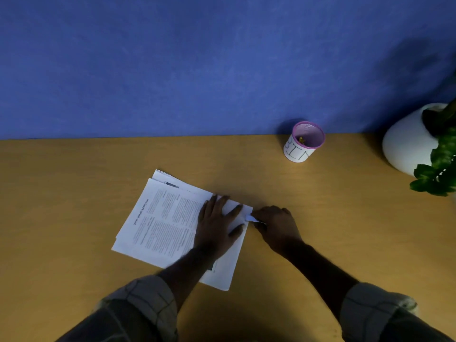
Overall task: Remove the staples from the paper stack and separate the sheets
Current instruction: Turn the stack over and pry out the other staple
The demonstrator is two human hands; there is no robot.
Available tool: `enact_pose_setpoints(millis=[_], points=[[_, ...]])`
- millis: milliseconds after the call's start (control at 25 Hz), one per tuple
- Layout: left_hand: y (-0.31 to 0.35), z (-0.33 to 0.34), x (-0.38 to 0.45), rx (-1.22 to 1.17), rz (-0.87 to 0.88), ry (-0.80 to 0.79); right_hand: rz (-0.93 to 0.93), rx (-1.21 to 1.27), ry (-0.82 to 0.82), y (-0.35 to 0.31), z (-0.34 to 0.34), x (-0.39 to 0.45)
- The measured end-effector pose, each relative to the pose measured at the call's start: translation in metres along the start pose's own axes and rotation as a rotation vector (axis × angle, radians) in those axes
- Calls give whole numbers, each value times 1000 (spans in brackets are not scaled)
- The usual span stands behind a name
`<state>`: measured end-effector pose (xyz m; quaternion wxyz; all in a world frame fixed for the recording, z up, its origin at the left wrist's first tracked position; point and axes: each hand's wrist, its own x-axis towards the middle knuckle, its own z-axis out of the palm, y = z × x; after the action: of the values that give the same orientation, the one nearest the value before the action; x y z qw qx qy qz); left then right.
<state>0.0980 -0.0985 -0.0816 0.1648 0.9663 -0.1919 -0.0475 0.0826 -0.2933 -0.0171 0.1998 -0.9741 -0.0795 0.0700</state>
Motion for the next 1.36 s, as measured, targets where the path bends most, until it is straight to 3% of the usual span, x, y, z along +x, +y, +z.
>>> enact_pose_setpoints(millis=[440,1360], points=[[1,-4,2,14,-23,-3,-62,-185,51,-3,6,15],[1,3,3,62,8,-38,-179,-113,106,7,13,18]])
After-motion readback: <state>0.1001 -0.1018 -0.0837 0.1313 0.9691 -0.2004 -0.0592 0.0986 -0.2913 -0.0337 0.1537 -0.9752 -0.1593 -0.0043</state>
